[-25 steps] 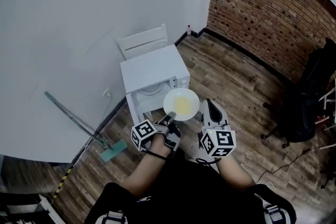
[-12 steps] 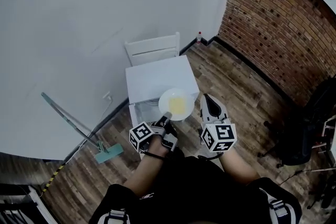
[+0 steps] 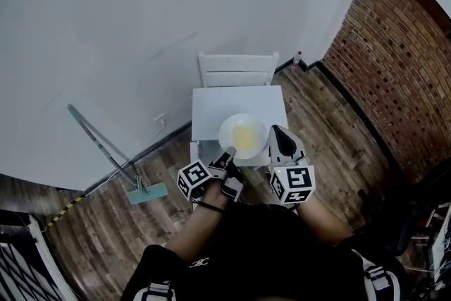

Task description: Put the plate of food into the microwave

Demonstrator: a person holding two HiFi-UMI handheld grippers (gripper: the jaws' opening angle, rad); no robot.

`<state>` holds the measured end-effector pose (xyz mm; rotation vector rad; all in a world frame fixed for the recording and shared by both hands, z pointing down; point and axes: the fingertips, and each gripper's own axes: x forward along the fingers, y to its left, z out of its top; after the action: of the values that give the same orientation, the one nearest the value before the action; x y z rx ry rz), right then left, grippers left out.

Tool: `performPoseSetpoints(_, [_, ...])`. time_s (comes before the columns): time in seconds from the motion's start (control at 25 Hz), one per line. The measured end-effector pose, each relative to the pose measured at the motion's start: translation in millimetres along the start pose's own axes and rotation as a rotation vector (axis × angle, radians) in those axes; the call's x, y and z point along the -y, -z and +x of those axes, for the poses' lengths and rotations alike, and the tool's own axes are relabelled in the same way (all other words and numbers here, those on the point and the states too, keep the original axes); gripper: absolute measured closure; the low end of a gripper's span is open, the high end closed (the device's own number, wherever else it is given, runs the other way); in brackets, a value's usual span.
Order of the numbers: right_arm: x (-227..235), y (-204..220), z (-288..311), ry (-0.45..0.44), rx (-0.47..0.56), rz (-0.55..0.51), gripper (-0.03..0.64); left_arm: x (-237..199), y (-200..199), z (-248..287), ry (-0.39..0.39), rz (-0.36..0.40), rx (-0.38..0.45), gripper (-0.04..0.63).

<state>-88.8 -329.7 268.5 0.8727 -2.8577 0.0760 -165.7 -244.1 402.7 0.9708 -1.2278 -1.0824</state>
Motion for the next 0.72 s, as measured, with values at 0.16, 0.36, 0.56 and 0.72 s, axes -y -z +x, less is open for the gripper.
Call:
performPoseSetpoints(0.16, [-15,3,15,-0.092,-0.016,0.001,0.611,-9,-12,-15,-0.008,-0.018,0.095,0.583])
performPoseSetpoints(0.36, [-36,9,17,-0.215,-0.013,-0.068,0.611,-18,-7,-35,-0.013,-0.042,0.207,0.584])
performPoseSetpoints(0.56, [-28,23,5,-0.292,-0.047,-0.035,0.611,-35,10,-51,-0.024,-0.085,0.314,0.584])
performPoseSetpoints(0.72, [-16,61,-7,-0.344,-0.104,-0.015,0.611,-61,14,-54,-0.041,-0.094,0.397,0.584])
